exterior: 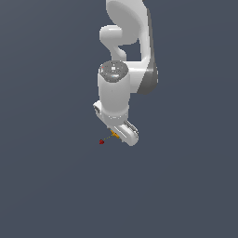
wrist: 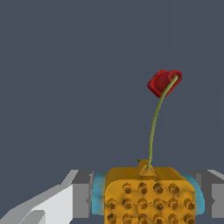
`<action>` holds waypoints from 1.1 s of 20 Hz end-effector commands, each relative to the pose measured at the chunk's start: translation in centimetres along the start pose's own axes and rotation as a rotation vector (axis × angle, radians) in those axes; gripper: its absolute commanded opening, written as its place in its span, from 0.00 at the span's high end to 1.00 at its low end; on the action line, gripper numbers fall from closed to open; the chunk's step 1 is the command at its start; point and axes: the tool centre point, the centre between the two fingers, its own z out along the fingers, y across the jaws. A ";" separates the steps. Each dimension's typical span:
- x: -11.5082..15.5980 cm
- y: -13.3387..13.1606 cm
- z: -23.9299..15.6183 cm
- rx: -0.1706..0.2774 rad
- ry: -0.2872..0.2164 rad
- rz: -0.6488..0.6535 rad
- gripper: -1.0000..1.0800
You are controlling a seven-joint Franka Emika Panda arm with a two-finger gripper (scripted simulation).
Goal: Pick up the object and move it to a goal position.
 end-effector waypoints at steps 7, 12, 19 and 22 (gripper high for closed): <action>3.5 1.2 -9.3 0.000 0.001 0.000 1.00; 5.4 1.8 -14.3 -0.001 0.001 0.000 1.00; 7.5 2.3 -19.6 -0.001 0.001 -0.001 1.00; 8.2 2.5 -21.4 -0.001 0.001 -0.001 1.00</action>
